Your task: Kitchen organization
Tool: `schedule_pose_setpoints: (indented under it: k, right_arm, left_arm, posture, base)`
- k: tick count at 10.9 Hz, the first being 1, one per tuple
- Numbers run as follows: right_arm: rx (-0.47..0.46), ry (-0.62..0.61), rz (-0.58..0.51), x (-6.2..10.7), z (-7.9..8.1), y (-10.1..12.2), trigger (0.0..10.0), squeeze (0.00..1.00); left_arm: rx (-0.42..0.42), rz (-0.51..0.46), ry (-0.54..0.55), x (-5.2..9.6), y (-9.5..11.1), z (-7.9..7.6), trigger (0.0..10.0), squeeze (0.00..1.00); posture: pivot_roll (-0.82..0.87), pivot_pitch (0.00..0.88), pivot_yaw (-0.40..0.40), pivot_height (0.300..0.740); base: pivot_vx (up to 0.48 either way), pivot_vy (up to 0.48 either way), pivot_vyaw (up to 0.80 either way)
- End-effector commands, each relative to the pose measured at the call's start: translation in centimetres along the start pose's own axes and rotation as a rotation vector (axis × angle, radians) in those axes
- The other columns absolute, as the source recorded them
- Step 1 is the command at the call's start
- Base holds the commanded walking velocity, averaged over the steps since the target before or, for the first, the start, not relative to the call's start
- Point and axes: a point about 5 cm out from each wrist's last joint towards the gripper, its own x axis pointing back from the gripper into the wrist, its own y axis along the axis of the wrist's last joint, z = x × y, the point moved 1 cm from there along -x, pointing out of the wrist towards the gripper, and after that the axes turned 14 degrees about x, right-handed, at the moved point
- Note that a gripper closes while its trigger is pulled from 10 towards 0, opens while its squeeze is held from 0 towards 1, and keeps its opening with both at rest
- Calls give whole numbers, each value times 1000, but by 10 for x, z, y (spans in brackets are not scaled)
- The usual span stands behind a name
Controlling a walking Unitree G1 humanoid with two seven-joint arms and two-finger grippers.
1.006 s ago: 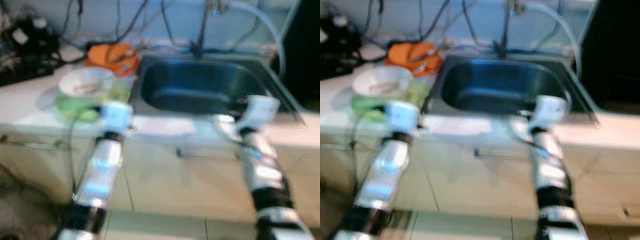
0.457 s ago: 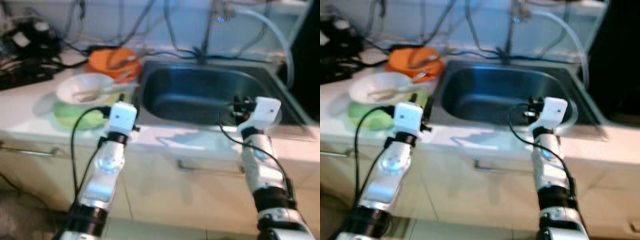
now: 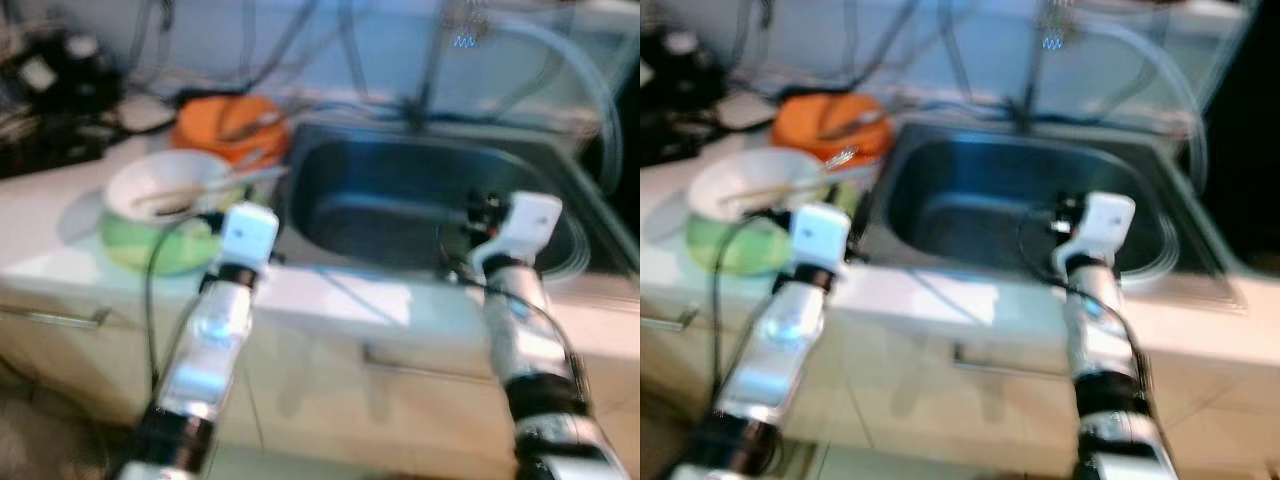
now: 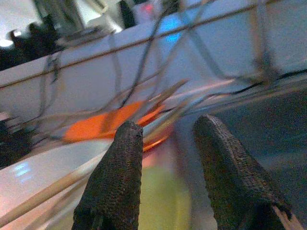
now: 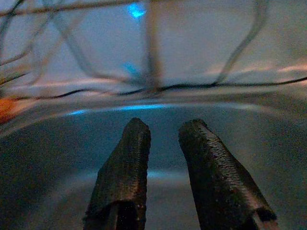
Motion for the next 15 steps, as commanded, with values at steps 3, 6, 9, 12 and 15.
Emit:
schedule_pose_setpoints:
  k: [3,6,9,12,15]
  right_arm:
    - [-3,-6,-1,-1,-3,1,10000,0]
    - [-13,-2,2,-1,-1,0,10000,0]
    - [-25,14,5,-2,3,0,10000,0]
    - [-29,24,8,-1,7,-1,10000,0]
    - [-31,27,8,0,7,-2,10000,0]
  left_arm:
    - [-33,-57,-79,3,11,-12,10000,0]
    - [-220,-58,-166,-1,17,-19,10000,0]
    - [-463,-10,-224,-21,13,-21,10000,0]
    - [-564,4,-244,-37,15,-19,10000,0]
    - [-600,16,-208,-43,15,-13,10000,0]
  posture:
    - [145,51,-9,740]
    - [148,49,-11,740]
    - [148,45,-6,740]
    - [143,41,2,740]
    - [138,41,7,740]
  base:
    - [0,0,0]
    - [0,0,0]
    - [0,0,0]
    - [0,0,0]
    - [0,0,0]
